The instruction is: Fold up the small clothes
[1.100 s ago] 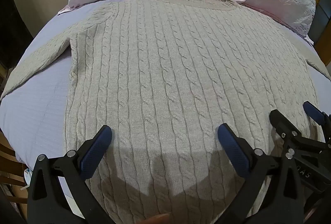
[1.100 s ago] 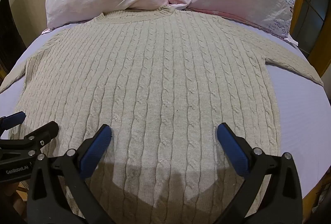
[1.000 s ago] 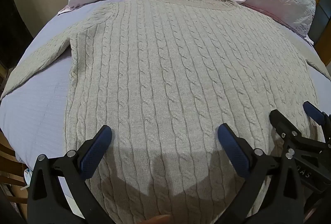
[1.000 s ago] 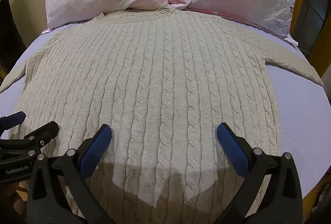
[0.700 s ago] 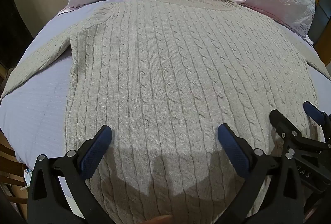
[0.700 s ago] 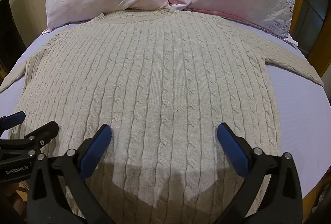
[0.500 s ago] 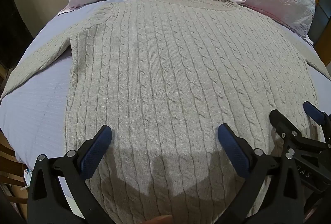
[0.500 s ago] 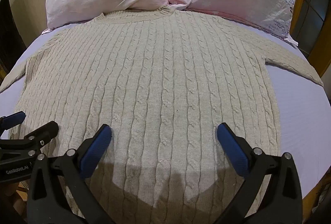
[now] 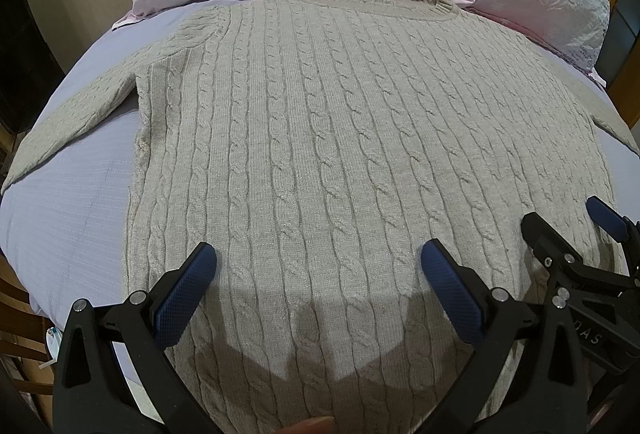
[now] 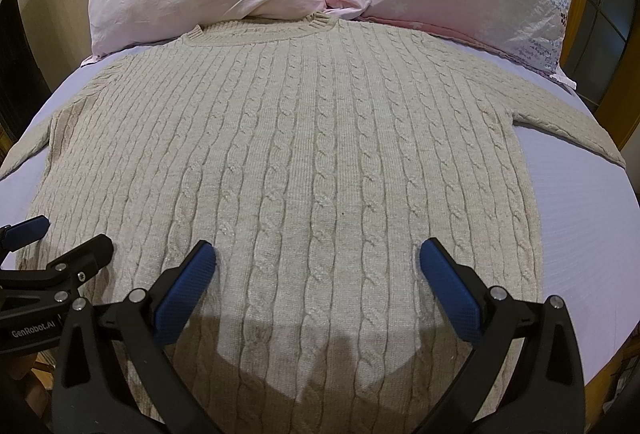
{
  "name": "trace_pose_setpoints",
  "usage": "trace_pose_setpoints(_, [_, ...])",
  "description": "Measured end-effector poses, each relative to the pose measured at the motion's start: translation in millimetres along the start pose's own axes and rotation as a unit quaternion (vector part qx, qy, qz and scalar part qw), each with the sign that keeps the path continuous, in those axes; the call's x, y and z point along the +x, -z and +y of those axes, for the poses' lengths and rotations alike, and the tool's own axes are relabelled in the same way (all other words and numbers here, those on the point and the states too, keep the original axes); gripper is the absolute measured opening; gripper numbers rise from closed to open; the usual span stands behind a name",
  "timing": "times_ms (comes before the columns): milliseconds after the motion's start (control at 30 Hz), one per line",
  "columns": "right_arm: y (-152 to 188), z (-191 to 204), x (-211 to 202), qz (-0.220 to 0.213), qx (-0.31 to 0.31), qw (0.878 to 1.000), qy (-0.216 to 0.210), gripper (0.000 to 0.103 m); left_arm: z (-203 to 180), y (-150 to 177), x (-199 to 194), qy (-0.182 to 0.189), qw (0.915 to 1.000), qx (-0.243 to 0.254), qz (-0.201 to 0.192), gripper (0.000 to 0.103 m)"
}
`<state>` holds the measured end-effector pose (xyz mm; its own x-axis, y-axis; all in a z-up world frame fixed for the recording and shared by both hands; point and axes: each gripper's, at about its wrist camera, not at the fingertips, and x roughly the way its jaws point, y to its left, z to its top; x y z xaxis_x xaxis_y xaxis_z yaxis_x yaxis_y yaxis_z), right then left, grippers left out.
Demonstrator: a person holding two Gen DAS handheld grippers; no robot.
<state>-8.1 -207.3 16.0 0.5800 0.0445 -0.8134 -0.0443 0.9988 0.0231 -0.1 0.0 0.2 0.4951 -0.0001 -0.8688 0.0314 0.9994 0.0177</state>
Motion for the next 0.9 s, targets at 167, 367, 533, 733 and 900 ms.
trace_pose_setpoints(167, [0.1,0.0,-0.1,0.0,0.0,1.0,0.0,0.101,0.0,-0.1,-0.1,0.0,1.0,0.0,-0.001,0.102])
trace_pose_setpoints(367, [0.3,-0.2,0.0,0.0,0.0,1.0,0.0,0.101,-0.7,1.5,-0.2,0.0,1.0,0.003,-0.005,0.102])
trace_pose_setpoints(533, [0.4,-0.3,0.1,0.0,0.0,1.0,0.0,0.101,-0.7,1.8,-2.9,-0.001,1.0,0.003,-0.006,0.102])
trace_pose_setpoints(733, [0.1,-0.3,0.0,0.0,0.0,1.0,0.0,0.101,-0.4,1.4,-2.4,-0.001,1.0,0.003,-0.006,0.102])
trace_pose_setpoints(900, [0.0,-0.3,-0.1,0.0,0.0,1.0,0.0,0.101,-0.5,2.2,-2.5,-0.001,1.0,0.003,-0.007,0.102])
